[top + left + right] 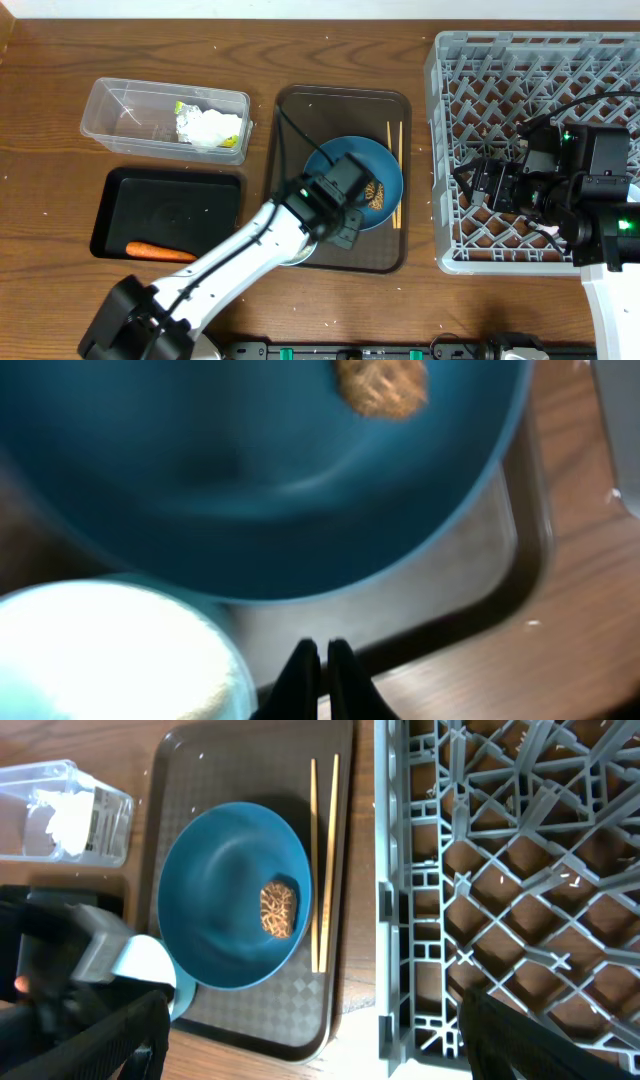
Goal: Sort waste into correct bins and load items into the dishwasher rack
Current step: 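Grasp the blue plate's near rim with the left gripper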
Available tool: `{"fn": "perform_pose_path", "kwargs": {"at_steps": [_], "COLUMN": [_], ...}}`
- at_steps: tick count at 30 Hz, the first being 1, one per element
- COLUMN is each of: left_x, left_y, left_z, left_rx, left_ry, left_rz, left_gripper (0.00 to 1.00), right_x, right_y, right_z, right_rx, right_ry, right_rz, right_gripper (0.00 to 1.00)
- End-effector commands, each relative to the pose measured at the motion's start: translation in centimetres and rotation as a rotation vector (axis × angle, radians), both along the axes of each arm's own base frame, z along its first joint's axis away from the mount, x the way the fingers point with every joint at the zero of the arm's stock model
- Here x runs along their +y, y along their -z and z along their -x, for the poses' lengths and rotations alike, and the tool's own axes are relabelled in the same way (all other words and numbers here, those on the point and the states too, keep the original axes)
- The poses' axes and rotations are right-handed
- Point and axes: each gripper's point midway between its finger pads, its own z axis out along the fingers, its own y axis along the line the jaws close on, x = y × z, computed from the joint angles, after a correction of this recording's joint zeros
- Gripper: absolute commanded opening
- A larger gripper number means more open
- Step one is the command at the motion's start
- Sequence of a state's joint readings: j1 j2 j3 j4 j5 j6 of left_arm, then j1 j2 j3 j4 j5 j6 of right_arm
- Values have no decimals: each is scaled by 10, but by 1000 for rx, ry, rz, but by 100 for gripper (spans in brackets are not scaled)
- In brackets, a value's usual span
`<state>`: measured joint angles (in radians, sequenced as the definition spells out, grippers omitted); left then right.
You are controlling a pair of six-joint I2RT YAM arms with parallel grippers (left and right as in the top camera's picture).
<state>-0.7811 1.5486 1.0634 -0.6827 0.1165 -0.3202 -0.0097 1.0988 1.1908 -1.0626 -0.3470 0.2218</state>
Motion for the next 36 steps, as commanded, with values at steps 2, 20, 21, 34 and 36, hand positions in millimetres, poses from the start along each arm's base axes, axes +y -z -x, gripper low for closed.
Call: {"fn": "perform_pose_path", "kwargs": {"at_steps": [2, 20, 21, 34, 36], "left_x": [-19, -32, -32, 15, 26], "left_y": [27, 57, 53, -42, -38], "left_z": [12, -19, -21, -49, -54], "left_rx": [80, 29, 23, -209, -203], "left_ry": [-69, -127, -130, -160, -164], "left_rz": [80, 68, 76, -48, -72], "left_gripper": [6, 6, 6, 17, 23], "right_x": [3, 3, 3, 3, 3], "right_y": [-2, -2, -2, -2, -2], "right_z": [0, -1, -1, -1, -1], "right_rx": [-9, -12, -14, -14, -13], "right_ry": [-25, -25, -25, -25, -25], "right_rz": [9, 10, 9, 10, 9], "right_gripper": [86, 86, 86, 86, 86]}}
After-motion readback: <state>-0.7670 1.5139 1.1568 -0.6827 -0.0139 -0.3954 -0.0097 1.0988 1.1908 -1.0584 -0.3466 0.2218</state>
